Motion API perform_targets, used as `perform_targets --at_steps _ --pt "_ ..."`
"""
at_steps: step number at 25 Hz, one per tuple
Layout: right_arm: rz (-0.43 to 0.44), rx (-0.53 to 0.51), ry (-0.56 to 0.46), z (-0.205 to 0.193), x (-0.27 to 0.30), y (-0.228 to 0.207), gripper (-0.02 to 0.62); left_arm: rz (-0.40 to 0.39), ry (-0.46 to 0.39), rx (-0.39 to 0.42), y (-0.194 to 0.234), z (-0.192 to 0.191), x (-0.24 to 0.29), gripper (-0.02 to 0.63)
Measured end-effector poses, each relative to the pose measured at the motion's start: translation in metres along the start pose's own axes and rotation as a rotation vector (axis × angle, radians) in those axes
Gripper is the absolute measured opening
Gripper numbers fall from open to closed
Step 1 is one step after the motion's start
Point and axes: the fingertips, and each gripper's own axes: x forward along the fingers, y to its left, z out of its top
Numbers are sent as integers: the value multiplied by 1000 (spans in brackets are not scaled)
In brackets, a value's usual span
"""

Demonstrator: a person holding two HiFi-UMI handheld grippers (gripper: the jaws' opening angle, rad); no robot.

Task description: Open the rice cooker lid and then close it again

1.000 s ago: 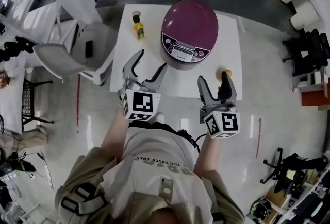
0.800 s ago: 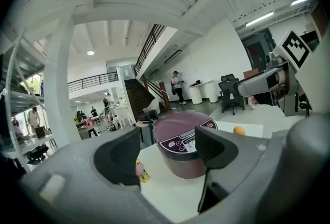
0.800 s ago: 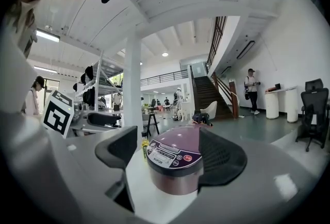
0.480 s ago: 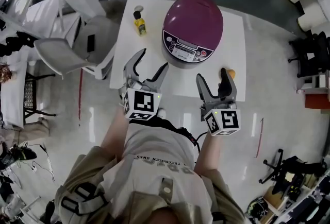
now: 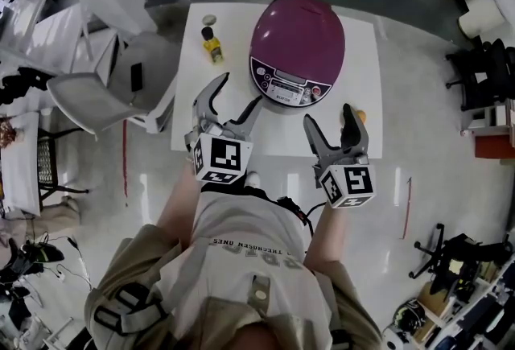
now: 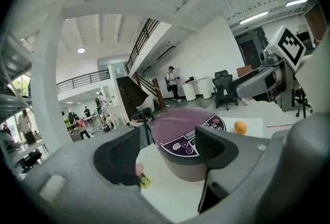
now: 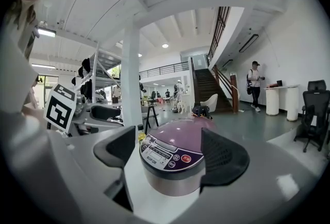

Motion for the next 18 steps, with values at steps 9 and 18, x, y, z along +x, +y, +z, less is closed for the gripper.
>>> perform_targets --at_steps 9,18 --pt "54 -78 81 -3 29 -3 376 -109 13 52 6 -5 32 354" --pt "215 -261 257 -24 62 20 385 -355 62 235 -29 -20 54 376"
